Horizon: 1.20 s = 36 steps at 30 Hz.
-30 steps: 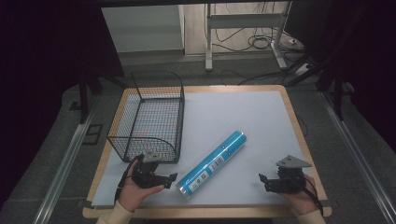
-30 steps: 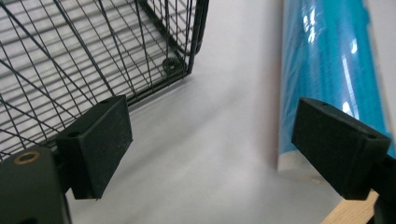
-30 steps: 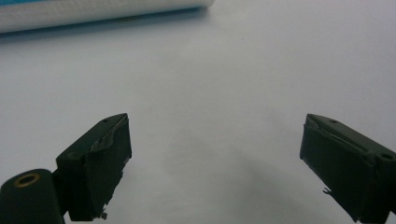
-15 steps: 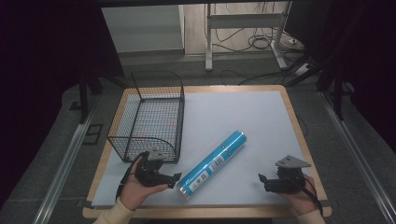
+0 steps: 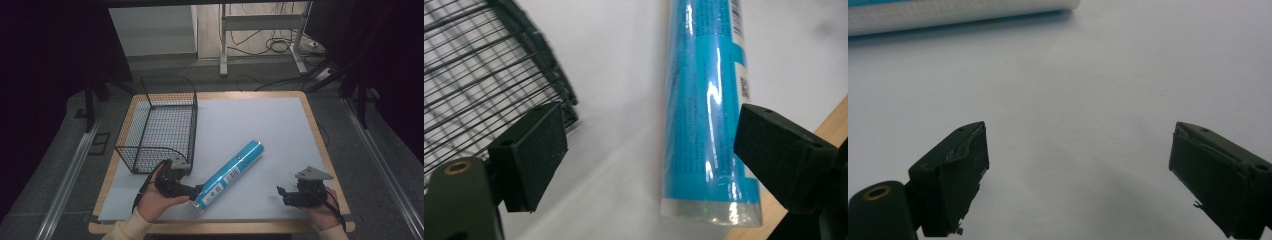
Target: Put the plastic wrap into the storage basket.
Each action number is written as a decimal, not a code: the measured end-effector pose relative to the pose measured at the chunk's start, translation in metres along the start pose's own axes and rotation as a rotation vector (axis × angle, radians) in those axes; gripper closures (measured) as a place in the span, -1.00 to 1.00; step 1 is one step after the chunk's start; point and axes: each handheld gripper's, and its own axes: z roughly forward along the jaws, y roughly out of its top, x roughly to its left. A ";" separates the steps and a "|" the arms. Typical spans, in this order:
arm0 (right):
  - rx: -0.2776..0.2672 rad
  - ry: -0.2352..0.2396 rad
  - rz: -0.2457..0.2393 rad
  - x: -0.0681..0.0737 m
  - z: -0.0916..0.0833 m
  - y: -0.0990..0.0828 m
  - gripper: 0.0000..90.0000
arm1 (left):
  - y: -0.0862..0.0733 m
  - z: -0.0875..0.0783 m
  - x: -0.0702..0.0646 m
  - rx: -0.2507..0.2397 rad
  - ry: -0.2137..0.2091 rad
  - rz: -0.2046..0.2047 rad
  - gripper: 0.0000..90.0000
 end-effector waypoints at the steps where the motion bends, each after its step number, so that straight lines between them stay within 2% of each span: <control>1: 0.001 0.001 0.000 0.000 0.000 0.000 -0.79 | 0.001 0.001 -0.001 0.003 -0.001 0.002 -0.70; 17: 0.003 0.000 0.001 0.000 0.001 0.000 -0.79 | 0.021 0.013 -0.015 0.031 -0.026 0.054 -0.68; 24: 0.003 0.001 -0.002 -0.001 0.000 -0.001 -0.78 | 0.031 0.020 -0.018 0.040 -0.038 0.057 -0.68; 36: 0.004 -0.004 0.000 -0.001 0.000 -0.001 -0.78 | 0.047 0.036 -0.028 0.069 -0.058 0.087 -0.68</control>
